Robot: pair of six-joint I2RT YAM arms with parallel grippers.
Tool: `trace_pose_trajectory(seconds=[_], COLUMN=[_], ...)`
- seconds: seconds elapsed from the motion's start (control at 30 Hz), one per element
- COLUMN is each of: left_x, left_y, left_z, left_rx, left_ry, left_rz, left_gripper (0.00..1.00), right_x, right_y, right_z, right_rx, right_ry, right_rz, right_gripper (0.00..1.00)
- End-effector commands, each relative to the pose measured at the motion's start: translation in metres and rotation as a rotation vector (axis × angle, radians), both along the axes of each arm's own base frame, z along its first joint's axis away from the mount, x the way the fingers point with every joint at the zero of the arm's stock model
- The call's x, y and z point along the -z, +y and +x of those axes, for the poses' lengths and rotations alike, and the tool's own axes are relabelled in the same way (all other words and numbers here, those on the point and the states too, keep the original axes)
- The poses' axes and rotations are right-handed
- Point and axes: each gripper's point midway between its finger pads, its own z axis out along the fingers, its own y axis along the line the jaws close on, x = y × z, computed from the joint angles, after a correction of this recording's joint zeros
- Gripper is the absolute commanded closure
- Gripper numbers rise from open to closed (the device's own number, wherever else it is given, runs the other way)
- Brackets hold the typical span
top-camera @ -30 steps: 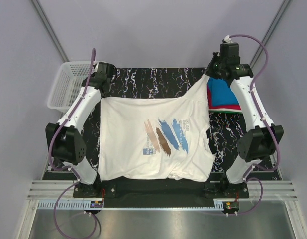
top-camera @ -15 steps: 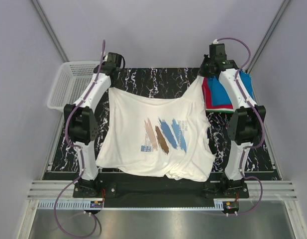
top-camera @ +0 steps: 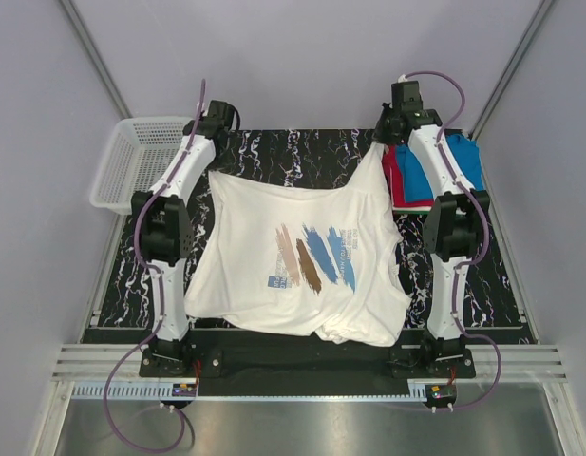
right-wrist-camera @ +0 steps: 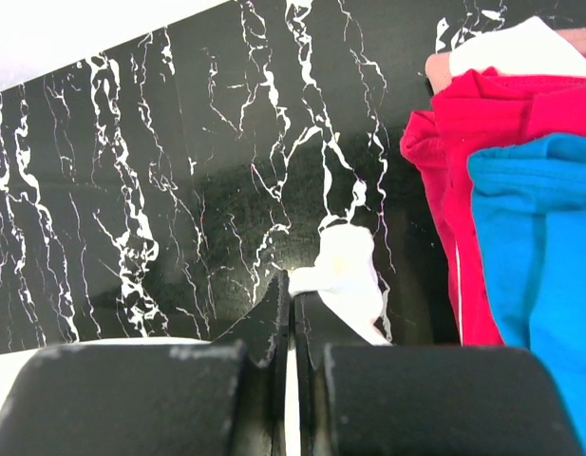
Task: Fold and stack the t-shirts
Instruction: Flatten the tshirt out
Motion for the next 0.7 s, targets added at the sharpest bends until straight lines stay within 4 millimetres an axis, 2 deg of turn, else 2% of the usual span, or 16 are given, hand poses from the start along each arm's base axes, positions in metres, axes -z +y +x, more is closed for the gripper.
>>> trace_pose_trajectory(seconds=[0.0,0.13,0.17,0.2,0.23,0.27,0.33,0.37,0.4,0.47,0.5,0.53,0.57,0.6,0.63,0.67], left_x=[-0.003,-0.021,-0.039,-0.046,-0.047,-0.066,-0.07,-0.088,-0.094,-0.112,-0.111,-0.131,-0.138,-0.139,-0.158,-0.163], left_y=[0.004,0.012,0.016,0.017,0.019,0.021,0.024,0.027,0.028,0.033,0.036,0.039,0.041,0.043,0.045,0.046], left_z=[0.008,0.002,-0.002,-0.005,-0.01,-0.017,-0.031,-0.04,-0.047,-0.068,-0.078,-0.091,-0.099,-0.109,-0.123,-0.131], left_rx=[-0.005,-0.053,-0.063,-0.071,-0.078,-0.081,-0.095,-0.102,-0.105,-0.113,-0.118,-0.123,-0.125,-0.121,-0.117,-0.114], left_ry=[-0.015,-0.059,-0.096,-0.112,-0.117,-0.155,-0.157,-0.193,-0.206,-0.239,-0.233,-0.284,-0.302,-0.298,-0.347,-0.36], left_rz=[-0.004,-0.014,-0.026,-0.034,-0.039,-0.047,-0.049,-0.053,-0.056,-0.056,-0.051,-0.06,-0.061,-0.057,-0.066,-0.071], left_gripper=[1.0,1.0,1.0,1.0,1.0,1.0,1.0,1.0,1.0,1.0,1.0,1.0,1.0,1.0,1.0,1.0], right_x=[-0.036,-0.057,-0.062,-0.074,-0.08,-0.082,-0.106,-0.107,-0.129,-0.138,-0.159,-0.168,-0.17,-0.192,-0.201,-0.205], right_y=[0.0,0.003,0.002,0.002,0.002,-0.001,-0.003,-0.004,-0.006,-0.008,-0.01,-0.01,-0.011,-0.012,-0.014,-0.015], right_z=[0.011,0.007,0.005,0.0,-0.003,-0.007,-0.02,-0.026,-0.038,-0.053,-0.068,-0.077,-0.086,-0.104,-0.114,-0.124], right_rx=[-0.008,-0.028,-0.029,-0.032,-0.031,-0.025,-0.025,-0.023,-0.022,-0.024,-0.027,-0.031,-0.034,-0.038,-0.038,-0.039], right_ry=[-0.092,-0.126,-0.132,-0.154,-0.16,-0.159,-0.193,-0.189,-0.226,-0.232,-0.265,-0.277,-0.273,-0.313,-0.33,-0.332], right_rz=[0.005,0.024,0.024,0.024,0.024,0.023,0.022,0.016,0.019,0.019,0.024,0.028,0.031,0.039,0.041,0.046], right_gripper=[1.0,1.0,1.0,1.0,1.0,1.0,1.0,1.0,1.0,1.0,1.0,1.0,1.0,1.0,1.0,1.0])
